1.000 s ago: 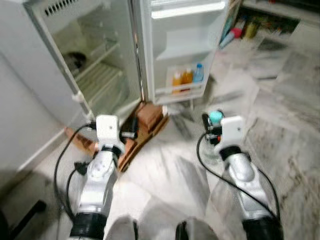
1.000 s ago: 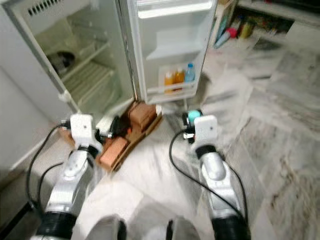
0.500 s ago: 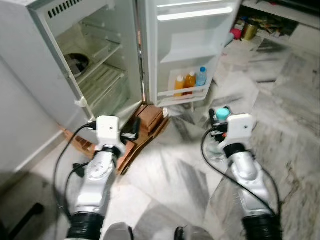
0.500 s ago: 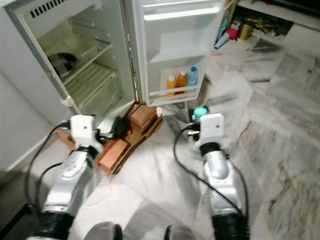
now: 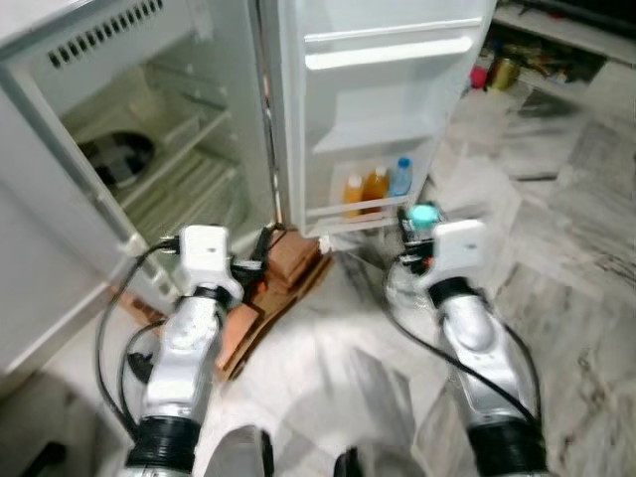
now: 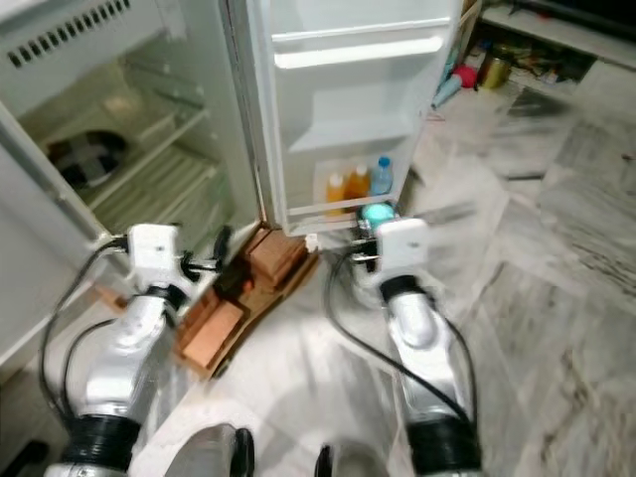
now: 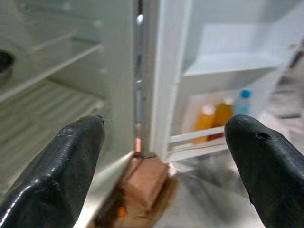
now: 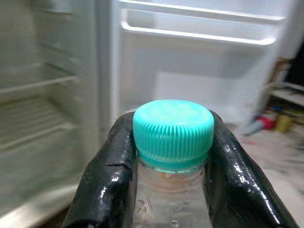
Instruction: Restocking fridge
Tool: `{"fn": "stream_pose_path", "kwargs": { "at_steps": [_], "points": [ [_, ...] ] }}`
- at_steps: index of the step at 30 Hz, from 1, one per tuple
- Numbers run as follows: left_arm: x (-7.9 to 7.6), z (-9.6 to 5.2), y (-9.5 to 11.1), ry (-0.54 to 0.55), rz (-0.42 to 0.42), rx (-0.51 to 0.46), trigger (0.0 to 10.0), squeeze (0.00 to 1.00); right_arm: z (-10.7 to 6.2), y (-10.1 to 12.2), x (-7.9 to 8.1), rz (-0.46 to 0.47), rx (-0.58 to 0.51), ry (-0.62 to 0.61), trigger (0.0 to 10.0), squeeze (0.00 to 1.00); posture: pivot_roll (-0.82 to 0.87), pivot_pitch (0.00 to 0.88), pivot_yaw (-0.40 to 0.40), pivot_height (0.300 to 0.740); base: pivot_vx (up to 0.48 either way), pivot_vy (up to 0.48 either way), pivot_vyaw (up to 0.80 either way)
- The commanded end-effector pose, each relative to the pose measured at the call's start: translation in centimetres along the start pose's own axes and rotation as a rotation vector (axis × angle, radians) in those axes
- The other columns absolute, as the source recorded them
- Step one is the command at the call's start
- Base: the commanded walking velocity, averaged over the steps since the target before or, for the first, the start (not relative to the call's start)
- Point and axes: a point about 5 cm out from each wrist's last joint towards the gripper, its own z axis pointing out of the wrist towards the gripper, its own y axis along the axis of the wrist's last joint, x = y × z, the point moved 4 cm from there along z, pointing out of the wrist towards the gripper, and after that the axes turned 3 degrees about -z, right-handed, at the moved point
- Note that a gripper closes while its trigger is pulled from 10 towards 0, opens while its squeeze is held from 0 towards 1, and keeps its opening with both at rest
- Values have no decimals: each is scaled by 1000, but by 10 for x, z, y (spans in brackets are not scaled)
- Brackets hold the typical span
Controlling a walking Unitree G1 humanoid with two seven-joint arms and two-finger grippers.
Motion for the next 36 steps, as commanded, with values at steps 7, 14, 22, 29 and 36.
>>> {"fn": "stream_pose_path", "kwargs": {
  "at_steps": [7,14,22,29,36],
  "points": [
    [-9,0,-1,-19,-1,4,10000,0,-2,2,-8,-12,-10,2,10000,0,-11,140,-14,740,300,0,533],
    [-9,1,-1,-22,1,3,10000,0,-2,2,-7,-5,-13,6,10000,0,-9,136,-14,740,292,0,204],
    [-11,1,-1,-25,2,3,10000,0,-1,1,-7,-1,-9,4,10000,0,-9,136,-16,740,195,0,0],
    [-9,1,-2,-20,5,7,10000,0,-1,4,-6,6,-25,12,10000,0,-13,144,-15,740,0,0,0],
    [-3,-2,-1,-2,11,8,10000,0,-3,4,-7,8,-30,19,10000,0,-15,146,-14,740,244,0,181]
  ]
}}
